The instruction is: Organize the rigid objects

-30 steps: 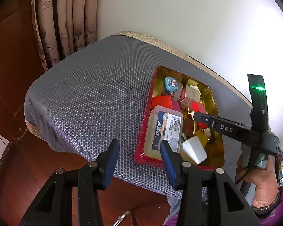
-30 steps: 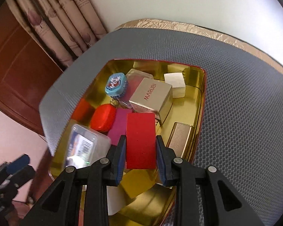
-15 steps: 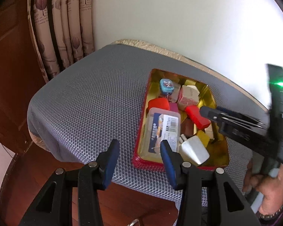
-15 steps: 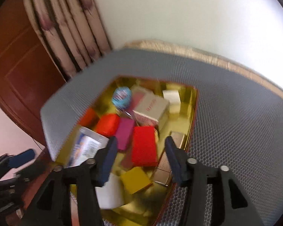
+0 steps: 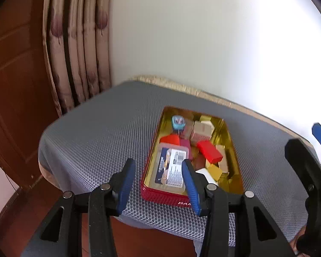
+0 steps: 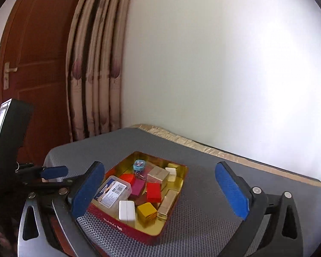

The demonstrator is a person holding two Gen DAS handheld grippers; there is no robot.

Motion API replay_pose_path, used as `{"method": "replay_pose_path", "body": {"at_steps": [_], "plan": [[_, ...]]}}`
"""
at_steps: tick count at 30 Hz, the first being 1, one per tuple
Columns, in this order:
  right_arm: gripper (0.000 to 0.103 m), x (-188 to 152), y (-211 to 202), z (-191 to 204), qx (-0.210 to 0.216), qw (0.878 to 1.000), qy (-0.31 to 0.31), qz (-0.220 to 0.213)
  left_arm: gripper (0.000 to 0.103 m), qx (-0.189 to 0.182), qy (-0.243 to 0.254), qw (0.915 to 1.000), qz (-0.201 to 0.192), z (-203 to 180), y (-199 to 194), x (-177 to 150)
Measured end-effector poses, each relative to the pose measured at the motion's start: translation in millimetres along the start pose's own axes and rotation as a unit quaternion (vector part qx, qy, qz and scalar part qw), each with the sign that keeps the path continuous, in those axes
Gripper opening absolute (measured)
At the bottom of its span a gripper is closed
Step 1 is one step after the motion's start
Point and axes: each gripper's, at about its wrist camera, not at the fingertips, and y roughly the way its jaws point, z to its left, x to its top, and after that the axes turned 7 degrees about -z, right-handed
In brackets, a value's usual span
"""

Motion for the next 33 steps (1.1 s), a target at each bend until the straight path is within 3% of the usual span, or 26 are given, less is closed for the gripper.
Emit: {"method": "replay_pose_path", "body": {"at_steps": [4,9,16,26,33], "plan": [[0.103,-5,-20,-9,-0.025,1.0,0.013,0.0,0.046,0.026,0.016,0.9983,-0.05,-8,-25,-2],[0.103,-18,-39,-15,-0.042,0.999,0.026,0.006,0.046,0.022,0.015,0.9968,-0.076,-7,-47,-10],[0.103,-35,-57,-15,-0.047,0.998,0.033,0.022,0.046,0.0,0.018,0.9961,-0.086,-4,-64,-13],[0.103,-24,-80,-15,-0.046,0.996,0.069,0.013,0.046,-0.023,0.04,0.9952,-0.087,-11,-79,-12],[0.103,-18,-90,-2,-0.047,0.998,0.038,-0.007,0.053,-0.025,0.055,0.9927,-0.105,-16,-92,-14]]}}
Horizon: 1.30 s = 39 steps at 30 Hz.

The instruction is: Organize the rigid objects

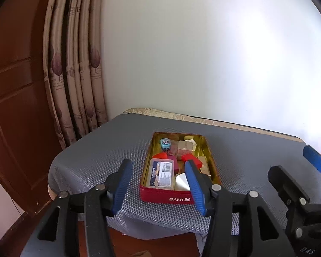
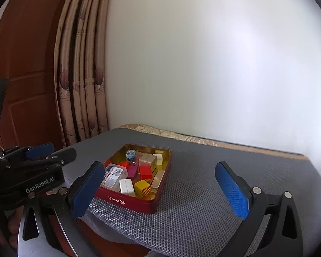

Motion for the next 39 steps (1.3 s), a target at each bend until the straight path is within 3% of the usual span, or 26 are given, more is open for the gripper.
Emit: {"method": "replay_pose_path", "body": {"at_steps": [4,8,39], "plan": [[0.103,1,-2,2,-0.002,1.0,-0.008,-0.007,0.054,-0.002,0.005,0.9999,-0.012,-3,-5,1],[0.103,2,-1,0,-0.002,1.0,-0.002,-0.005,0.067,0.0,0.002,0.9999,-0.014,-2,-6,2],[0.103,-2,3,3,0.005,1.0,-0.01,0.013,0.068,0.008,-0.007,0.9995,0.029,4,9,-2]]}}
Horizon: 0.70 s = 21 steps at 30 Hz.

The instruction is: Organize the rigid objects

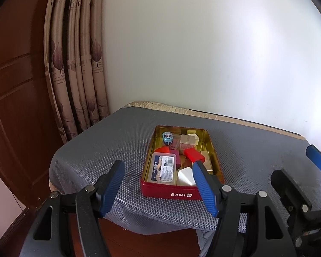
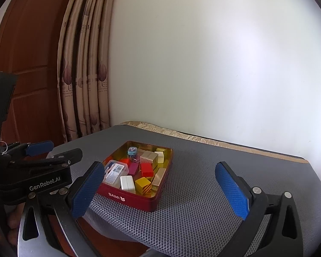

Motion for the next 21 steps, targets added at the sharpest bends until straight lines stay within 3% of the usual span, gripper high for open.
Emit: {"method": "replay_pose_path", "body": {"at_steps": [21], "plan": [[0.103,-6.4,4.7,-2.1,0.005,1.0,0.0,0.019,0.071,-0.005,0.004,0.9998,0.019,-2.5,8.7,-3.3]]}}
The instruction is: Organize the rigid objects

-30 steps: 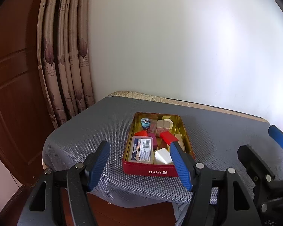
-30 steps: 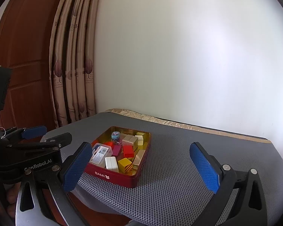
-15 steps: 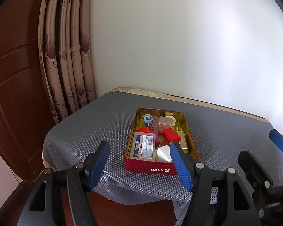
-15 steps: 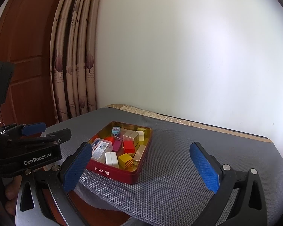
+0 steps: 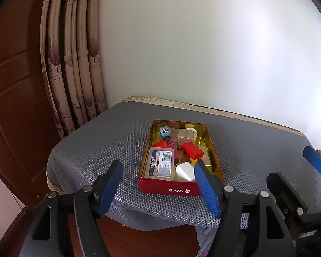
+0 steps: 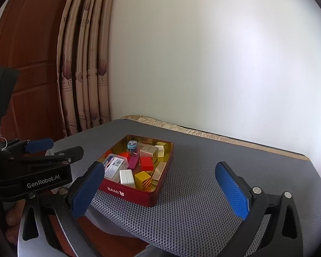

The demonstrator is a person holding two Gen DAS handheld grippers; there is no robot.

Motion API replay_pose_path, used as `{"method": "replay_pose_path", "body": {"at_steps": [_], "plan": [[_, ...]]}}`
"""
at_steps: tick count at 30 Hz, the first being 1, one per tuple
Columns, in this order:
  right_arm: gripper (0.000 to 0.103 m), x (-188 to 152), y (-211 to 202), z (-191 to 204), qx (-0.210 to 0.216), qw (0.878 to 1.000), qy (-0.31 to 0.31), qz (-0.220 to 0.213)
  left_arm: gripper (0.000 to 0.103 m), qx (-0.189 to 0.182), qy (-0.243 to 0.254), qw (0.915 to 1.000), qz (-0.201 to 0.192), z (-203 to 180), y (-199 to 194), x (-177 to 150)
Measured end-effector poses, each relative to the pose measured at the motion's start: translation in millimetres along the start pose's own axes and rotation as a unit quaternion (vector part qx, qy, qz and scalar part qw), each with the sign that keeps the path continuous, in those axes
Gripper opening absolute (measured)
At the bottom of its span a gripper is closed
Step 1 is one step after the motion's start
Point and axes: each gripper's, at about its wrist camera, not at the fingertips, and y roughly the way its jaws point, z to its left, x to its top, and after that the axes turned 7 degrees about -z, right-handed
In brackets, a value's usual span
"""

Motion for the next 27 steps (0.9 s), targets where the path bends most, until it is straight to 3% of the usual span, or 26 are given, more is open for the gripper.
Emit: {"method": "replay_pose_path", "body": {"at_steps": [9,13,22,27], "plan": [[0.103,-4,1,1,0.0,1.0,0.001,0.004,0.071,-0.002,0.007,1.0,0.006,-2,2,-2],[0.103,-4,2,1,-0.001,1.0,0.003,0.007,0.076,-0.004,0.009,0.9999,0.01,-4,5,-3],[0.103,-6,2,0,-0.002,1.0,0.008,0.009,0.078,0.002,0.024,0.9997,-0.011,-10,4,-8],[0.103,-5,3,-3,-0.004,1.0,0.013,0.007,0.078,0.004,0.03,0.9995,0.003,-12,9,-9]]}}
